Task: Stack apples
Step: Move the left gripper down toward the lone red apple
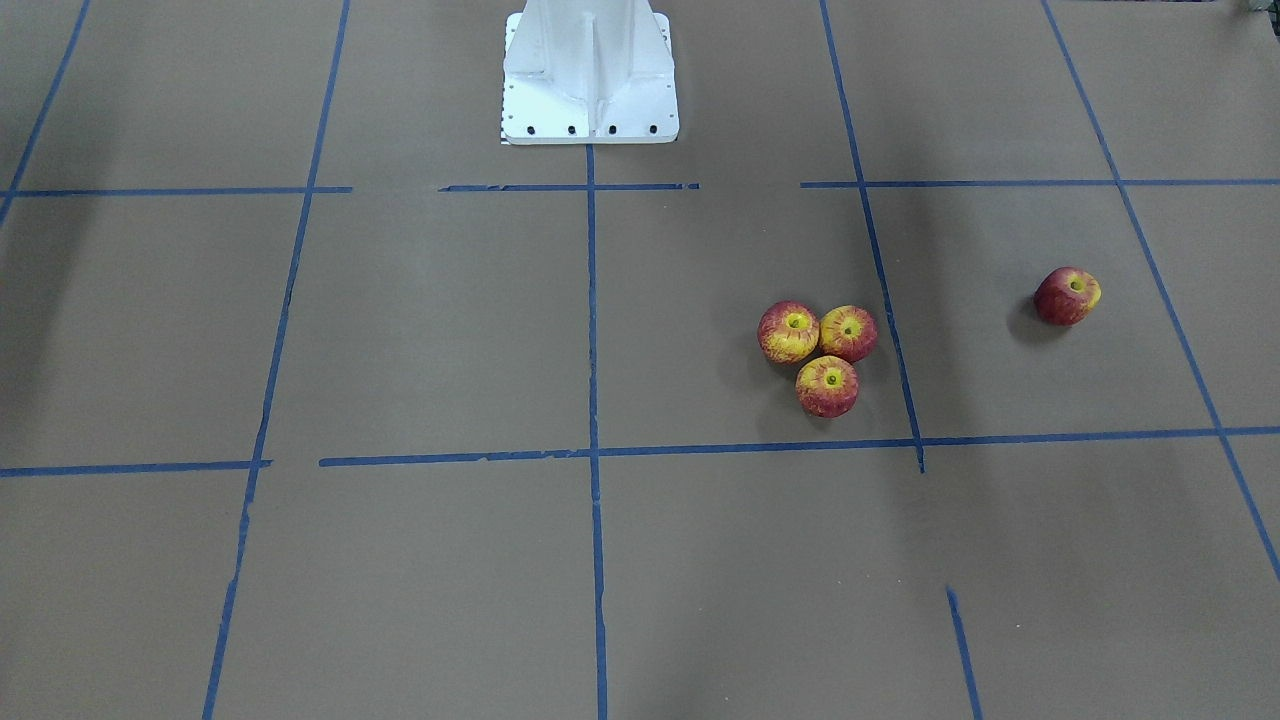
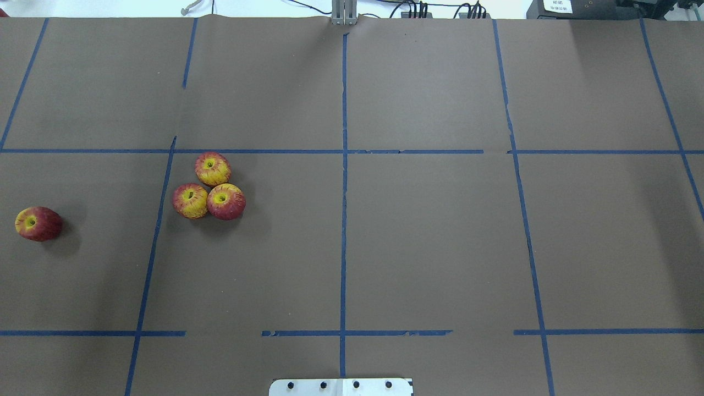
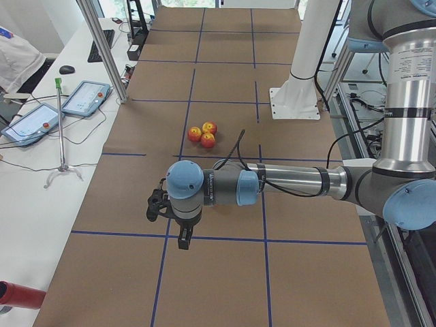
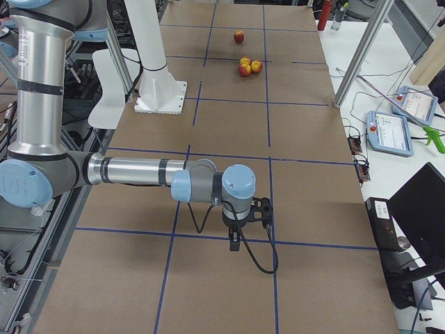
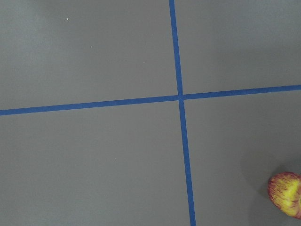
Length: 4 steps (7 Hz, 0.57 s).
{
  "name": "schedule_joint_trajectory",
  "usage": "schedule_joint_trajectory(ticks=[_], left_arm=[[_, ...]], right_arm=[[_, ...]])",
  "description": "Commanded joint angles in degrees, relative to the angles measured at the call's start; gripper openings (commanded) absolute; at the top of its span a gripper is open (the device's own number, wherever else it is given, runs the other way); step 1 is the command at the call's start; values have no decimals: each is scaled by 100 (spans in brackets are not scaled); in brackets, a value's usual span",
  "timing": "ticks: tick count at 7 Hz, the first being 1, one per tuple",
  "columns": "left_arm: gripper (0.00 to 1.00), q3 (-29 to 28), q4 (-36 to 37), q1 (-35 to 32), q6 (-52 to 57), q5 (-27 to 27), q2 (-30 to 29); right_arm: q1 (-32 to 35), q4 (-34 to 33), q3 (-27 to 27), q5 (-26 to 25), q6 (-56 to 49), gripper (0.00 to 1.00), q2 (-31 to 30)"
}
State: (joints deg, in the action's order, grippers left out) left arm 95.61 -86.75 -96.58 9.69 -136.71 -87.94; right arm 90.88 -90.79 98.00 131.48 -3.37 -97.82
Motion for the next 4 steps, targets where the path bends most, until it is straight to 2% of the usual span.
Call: schedule_joint_trajectory(ticks=[1,4], left_arm=[[100,150,-52,77,-11,13,100],[100,187,-113,122,-2,-22,206]], right_arm=[[0,0,0,0,-5,100,0],[0,0,0,0,-5,100,0]])
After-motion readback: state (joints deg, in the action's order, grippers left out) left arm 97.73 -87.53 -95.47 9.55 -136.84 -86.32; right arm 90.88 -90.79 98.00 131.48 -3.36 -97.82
